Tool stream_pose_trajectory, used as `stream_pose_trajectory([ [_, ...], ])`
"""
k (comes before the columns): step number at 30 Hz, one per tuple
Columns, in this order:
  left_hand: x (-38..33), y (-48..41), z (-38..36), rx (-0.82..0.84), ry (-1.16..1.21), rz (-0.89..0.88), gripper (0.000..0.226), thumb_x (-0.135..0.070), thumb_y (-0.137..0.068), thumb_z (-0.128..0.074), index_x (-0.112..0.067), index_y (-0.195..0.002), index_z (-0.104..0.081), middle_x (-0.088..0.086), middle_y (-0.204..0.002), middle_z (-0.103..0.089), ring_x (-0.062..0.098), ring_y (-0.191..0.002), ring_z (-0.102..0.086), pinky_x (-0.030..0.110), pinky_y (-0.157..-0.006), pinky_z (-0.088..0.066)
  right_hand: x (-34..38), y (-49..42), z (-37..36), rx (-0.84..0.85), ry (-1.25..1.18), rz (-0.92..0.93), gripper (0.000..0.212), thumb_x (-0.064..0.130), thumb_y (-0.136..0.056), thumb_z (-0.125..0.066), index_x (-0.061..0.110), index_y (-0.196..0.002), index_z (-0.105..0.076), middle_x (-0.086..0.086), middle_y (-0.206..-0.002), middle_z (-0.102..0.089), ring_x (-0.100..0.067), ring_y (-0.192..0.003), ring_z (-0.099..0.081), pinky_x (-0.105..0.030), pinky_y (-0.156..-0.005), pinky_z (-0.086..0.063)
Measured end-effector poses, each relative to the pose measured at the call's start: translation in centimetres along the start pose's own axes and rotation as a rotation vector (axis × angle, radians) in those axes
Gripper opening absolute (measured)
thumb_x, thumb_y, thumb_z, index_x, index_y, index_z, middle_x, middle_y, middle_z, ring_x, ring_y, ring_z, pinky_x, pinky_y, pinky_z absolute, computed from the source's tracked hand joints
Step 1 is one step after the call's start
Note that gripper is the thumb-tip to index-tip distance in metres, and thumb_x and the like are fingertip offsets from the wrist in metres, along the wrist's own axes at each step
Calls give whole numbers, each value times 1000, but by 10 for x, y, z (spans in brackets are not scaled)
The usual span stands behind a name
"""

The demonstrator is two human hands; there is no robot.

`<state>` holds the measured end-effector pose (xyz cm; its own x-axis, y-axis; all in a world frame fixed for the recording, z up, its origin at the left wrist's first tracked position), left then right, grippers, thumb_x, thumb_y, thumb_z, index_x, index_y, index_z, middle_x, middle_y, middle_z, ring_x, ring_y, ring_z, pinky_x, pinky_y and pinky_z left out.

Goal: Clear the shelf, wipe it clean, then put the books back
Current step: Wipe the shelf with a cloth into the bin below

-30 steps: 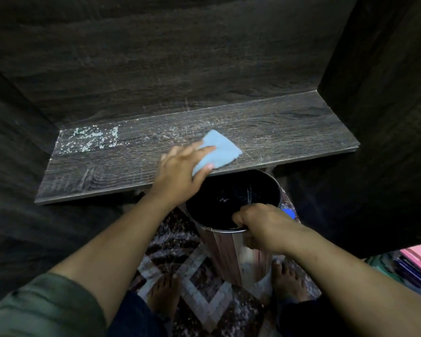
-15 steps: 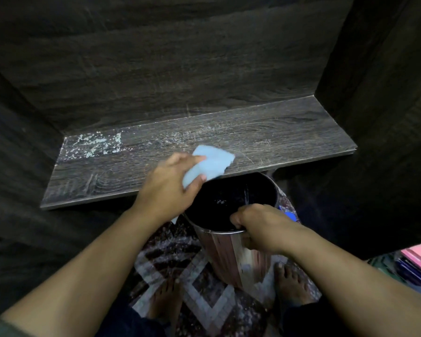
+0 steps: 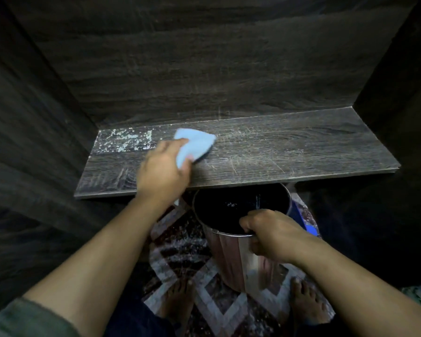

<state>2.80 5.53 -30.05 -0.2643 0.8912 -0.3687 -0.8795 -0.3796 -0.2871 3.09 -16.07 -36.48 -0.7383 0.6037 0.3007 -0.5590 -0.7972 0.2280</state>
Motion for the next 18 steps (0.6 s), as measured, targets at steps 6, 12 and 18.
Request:
stream_pose_trajectory([
  [6,91,-8,34,-352,-87,380,43,-37,-94,-51,-19,-134,-53,14,-135,-50,41,-116,-47,47,-93,-39,8,-4,-2,19,30,2,23,19,-78,-63,22,-80,-40,3,-97,-54,-24,-98,-58,-26,-62,-27],
  [12,128,-3,25,-166,-462,581,60,-37,-91,-49,-6,-142,-42,16,-158,-14,37,-140,-16,55,-109,-16,7,-5,-4,78,-9,-23,32,22,-80,-68,25,-78,-37,10,-88,-42,-19,-92,-56,-25,-65,-29],
  [18,144,-14,15,-26,-332,510,70,-38,-97,-39,7,-148,-23,18,-159,-13,32,-146,-13,47,-116,-20,1,0,-7,99,-53,-43,41,21,-79,-69,29,-67,-31,11,-75,-39,-11,-79,-42,-24,-65,-29],
])
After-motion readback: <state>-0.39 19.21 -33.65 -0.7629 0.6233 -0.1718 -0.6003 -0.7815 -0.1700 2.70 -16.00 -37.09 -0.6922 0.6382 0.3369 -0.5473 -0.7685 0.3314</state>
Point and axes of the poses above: each hand's wrist, its own y-axis away from the middle knuckle, its own z-axis out of the back of the hand, x = y × z, the point moved 6 cm from there along -y, towards the middle knuckle
